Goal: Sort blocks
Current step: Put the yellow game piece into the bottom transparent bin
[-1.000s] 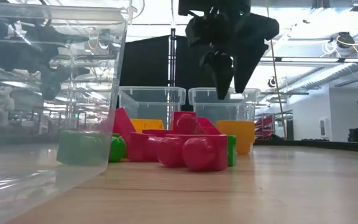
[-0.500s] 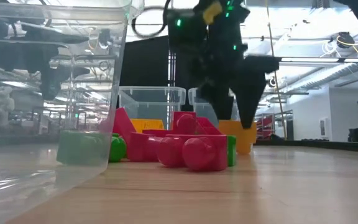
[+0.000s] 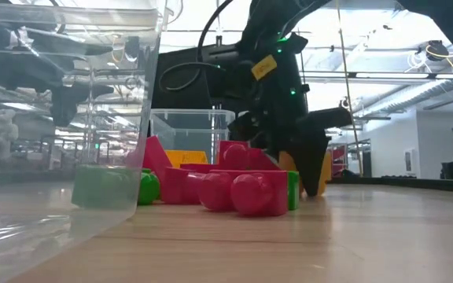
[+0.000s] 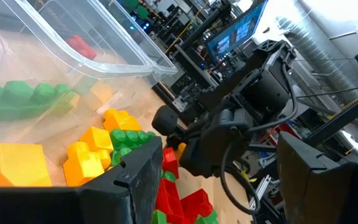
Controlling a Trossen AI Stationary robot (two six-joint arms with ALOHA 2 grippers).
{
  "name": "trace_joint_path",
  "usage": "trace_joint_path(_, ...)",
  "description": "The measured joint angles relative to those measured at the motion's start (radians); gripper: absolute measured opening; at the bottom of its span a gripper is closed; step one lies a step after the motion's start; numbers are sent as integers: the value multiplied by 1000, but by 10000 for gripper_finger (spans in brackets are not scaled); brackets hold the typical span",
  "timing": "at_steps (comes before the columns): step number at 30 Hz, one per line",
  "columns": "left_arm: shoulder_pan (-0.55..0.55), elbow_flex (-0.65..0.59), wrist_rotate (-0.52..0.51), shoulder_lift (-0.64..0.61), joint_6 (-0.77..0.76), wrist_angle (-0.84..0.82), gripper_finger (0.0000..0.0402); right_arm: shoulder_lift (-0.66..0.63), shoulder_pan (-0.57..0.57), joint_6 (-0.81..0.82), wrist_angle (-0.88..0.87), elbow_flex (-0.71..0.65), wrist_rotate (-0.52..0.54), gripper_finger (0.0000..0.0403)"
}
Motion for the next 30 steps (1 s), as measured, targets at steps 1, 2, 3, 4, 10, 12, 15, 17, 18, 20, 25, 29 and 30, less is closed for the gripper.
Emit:
trace_joint_path(1, 0, 0, 0, 0, 0, 0, 210, -3, 0, 4, 1, -1, 1, 120)
trace_joint_path(2, 0, 0, 0, 0, 0, 0, 210, -8, 0, 10, 2, -2, 2, 120)
trace_joint_path(3, 0, 0, 0, 0, 0, 0, 210, -14, 0, 19, 2, -2, 4, 120)
trace_joint_path(4, 0, 0, 0, 0, 0, 0, 210, -20, 0, 29, 5, -2, 2, 120)
trace_joint_path(10, 0, 0, 0, 0, 6, 0, 210, -93, 0, 58, -23, -2, -2, 120)
trace_joint_path(12, 0, 0, 0, 0, 6, 0, 210, -129, 0, 81, -28, -2, -2, 120)
trace_joint_path(15, 0, 0, 0, 0, 6, 0, 210, -196, 0, 129, -28, -2, -2, 120)
trace_joint_path(17, 0, 0, 0, 0, 6, 0, 210, -247, 0, 166, -9, -2, -2, 120)
trace_joint_path(18, 0, 0, 0, 0, 5, 0, 210, -273, 0, 184, 17, -2, -6, 120)
trace_joint_path(20, 0, 0, 0, 0, 5, 0, 210, -322, 0, 220, 99, -2, -26, 120)
trace_joint_path(25, 0, 0, 0, 0, 0, 0, 210, -409, 4, 352, 392, -2, -43, 120)
trace_joint_path(29, 0, 0, 0, 0, 0, 0, 210, -407, 31, 427, 673, 0, -91, 120)
trace_joint_path(30, 0, 0, 0, 0, 0, 0, 210, -398, 42, 430, 736, 0, -110, 120)
